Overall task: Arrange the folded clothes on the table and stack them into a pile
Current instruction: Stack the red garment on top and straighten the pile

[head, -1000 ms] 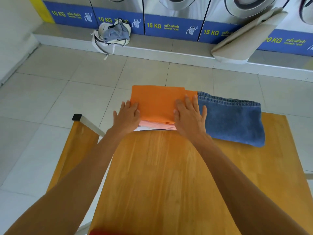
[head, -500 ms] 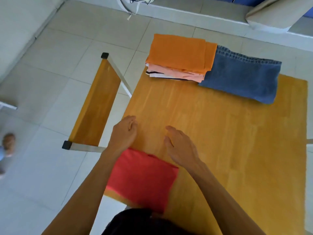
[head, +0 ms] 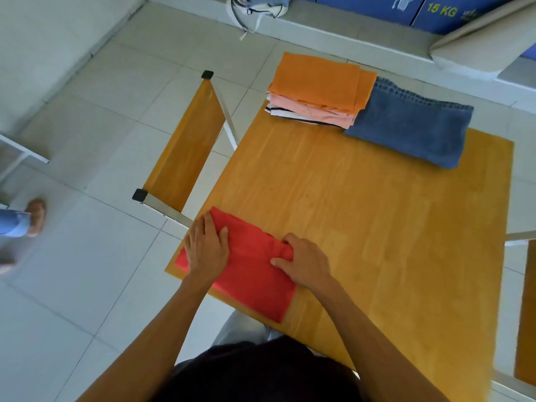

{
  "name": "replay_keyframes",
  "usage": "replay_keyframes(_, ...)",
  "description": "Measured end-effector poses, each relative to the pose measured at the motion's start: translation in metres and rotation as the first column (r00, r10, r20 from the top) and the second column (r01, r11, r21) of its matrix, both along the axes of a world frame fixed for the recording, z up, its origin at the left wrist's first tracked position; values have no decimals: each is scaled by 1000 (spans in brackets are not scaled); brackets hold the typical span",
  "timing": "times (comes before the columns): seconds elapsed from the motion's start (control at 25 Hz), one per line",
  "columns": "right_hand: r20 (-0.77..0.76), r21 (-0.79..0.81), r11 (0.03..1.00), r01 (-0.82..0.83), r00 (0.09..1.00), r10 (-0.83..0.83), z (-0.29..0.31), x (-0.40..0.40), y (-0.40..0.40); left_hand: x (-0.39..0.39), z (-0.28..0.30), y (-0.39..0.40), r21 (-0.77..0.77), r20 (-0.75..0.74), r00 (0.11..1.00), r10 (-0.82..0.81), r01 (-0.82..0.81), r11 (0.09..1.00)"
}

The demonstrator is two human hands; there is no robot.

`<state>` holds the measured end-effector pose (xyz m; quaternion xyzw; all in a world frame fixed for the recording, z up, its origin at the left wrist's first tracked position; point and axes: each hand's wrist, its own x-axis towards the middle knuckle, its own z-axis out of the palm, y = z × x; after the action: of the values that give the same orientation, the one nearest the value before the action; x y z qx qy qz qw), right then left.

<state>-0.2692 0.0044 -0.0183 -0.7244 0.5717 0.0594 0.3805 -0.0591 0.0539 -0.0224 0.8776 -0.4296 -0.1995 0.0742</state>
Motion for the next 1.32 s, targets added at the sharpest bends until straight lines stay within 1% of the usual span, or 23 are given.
replay_keyframes(0.2,-61,-9,989,145,988,-145,4,-40,2,-34,-2,-13,-8,12,990,-137,137,991)
replay_keyframes(0.32,-126,-43,988,149,980,-153,6,-51,7,-49,-5,-30,-13,9,970,-241,241,970)
replay_keyframes(0.36,-110,-57,989,139,983,-145,7,-49,8,-53,-5,-36,-28,-14,949,-314,314,949)
replay_keyframes(0.4,-71,-65,987,147,986,-151,8,-45,8,-57,-4,-42,-45,-49,905,-423,421,906)
replay_keyframes(0.48,0,-66,971,229,973,-230,8,-37,8,-68,0,-52,-70,-116,755,-646,642,763)
replay_keyframes(0.52,4,-69,958,278,960,-279,7,-34,7,-74,2,-54,-90,-121,705,-699,694,715)
replay_keyframes(0.56,-13,-72,946,317,948,-319,5,-33,7,-80,5,-53,-124,-106,705,-701,690,713)
replay_keyframes(0.68,-69,-70,906,417,904,-422,-1,-35,12,-95,11,-31,-230,-57,825,-563,538,811)
replay_keyframes(0.76,-69,-93,856,509,854,-516,-4,-36,12,-105,7,1,-242,-38,844,-534,511,825)
replay_keyframes(0.8,-32,-85,812,578,813,-582,-4,-37,12,-109,3,17,-209,-32,839,-543,526,824)
replay_keyframes(0.84,35,-48,744,667,745,-666,-3,-37,12,-112,0,30,-146,-18,831,-556,548,824)
replay_keyframes(0.88,124,23,659,752,652,-748,-2,-36,12,-111,-3,39,-69,6,824,-566,565,822)
replay_keyframes(0.92,180,103,587,803,565,-805,-1,-35,12,-107,-6,43,-7,36,820,-571,571,821)
replay_keyframes(0.96,206,179,554,813,519,-829,0,-37,13,-98,-8,43,30,64,822,-566,565,825)
replay_keyframes(1.0,189,250,562,789,529,-827,1,-39,14,-86,-9,41,51,92,830,-550,548,835)
replay_keyframes(1.04,161,321,588,743,569,-806,3,-44,16,-73,-9,36,61,117,844,-523,520,852)
replay_keyframes(1.08,121,359,619,698,623,-773,5,-50,19,-60,-7,32,67,129,869,-478,473,878)
replay_keyframes(1.12,93,352,650,674,666,-740,7,-57,22,-48,-3,29,66,127,902,-413,407,911)
replay_keyframes(1.16,78,287,680,675,691,-718,9,-65,24,-38,2,27,44,113,938,-327,324,945)
replay_keyframes(1.2,78,188,702,687,702,-708,9,-72,23,-31,6,26,4,81,971,-224,224,975)
replay_keyframes(1.24,93,98,718,689,712,-696,11,-76,19,-28,10,27,-39,29,993,-112,113,993)
replay_keyframes(1.28,125,34,738,674,729,-672,12,-77,13,-28,13,29,-72,-45,999,3,-6,997)
replay_keyframes(1.32,160,-7,764,645,755,-636,13,-73,7,-30,14,33,-82,-133,984,118,-130,988)
